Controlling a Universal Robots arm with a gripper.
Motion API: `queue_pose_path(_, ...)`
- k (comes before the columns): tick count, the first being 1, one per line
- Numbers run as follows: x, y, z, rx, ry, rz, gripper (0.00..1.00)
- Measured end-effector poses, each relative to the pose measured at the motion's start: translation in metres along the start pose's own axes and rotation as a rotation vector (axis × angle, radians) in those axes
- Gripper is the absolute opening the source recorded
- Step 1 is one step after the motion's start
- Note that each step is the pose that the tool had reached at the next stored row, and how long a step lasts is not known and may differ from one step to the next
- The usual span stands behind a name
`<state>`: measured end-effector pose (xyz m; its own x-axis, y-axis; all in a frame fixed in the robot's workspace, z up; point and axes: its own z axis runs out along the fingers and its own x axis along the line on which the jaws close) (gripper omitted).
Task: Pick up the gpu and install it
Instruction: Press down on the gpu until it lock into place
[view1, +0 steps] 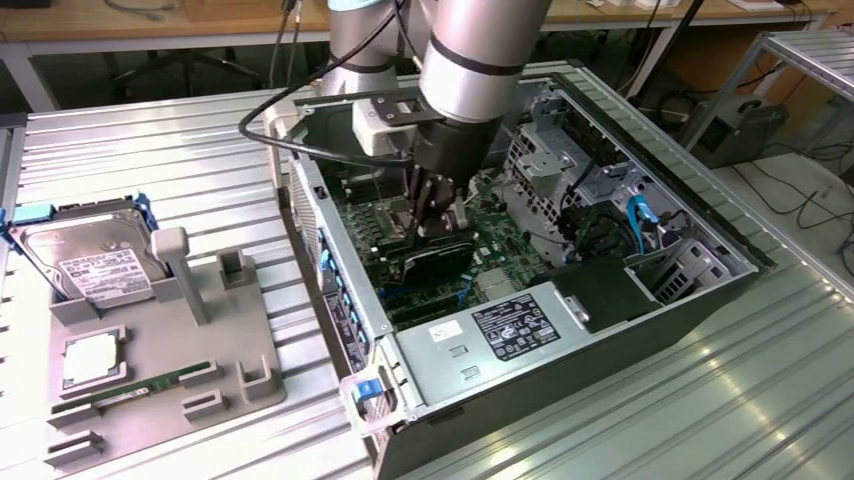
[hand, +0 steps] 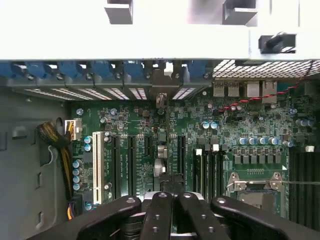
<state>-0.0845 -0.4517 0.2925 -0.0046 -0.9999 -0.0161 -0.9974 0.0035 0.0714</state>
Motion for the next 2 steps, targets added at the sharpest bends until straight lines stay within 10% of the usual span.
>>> queue_pose_path(2,0.0,0.0002,-0.003,-0.0001,0.0002,0.0,0.11)
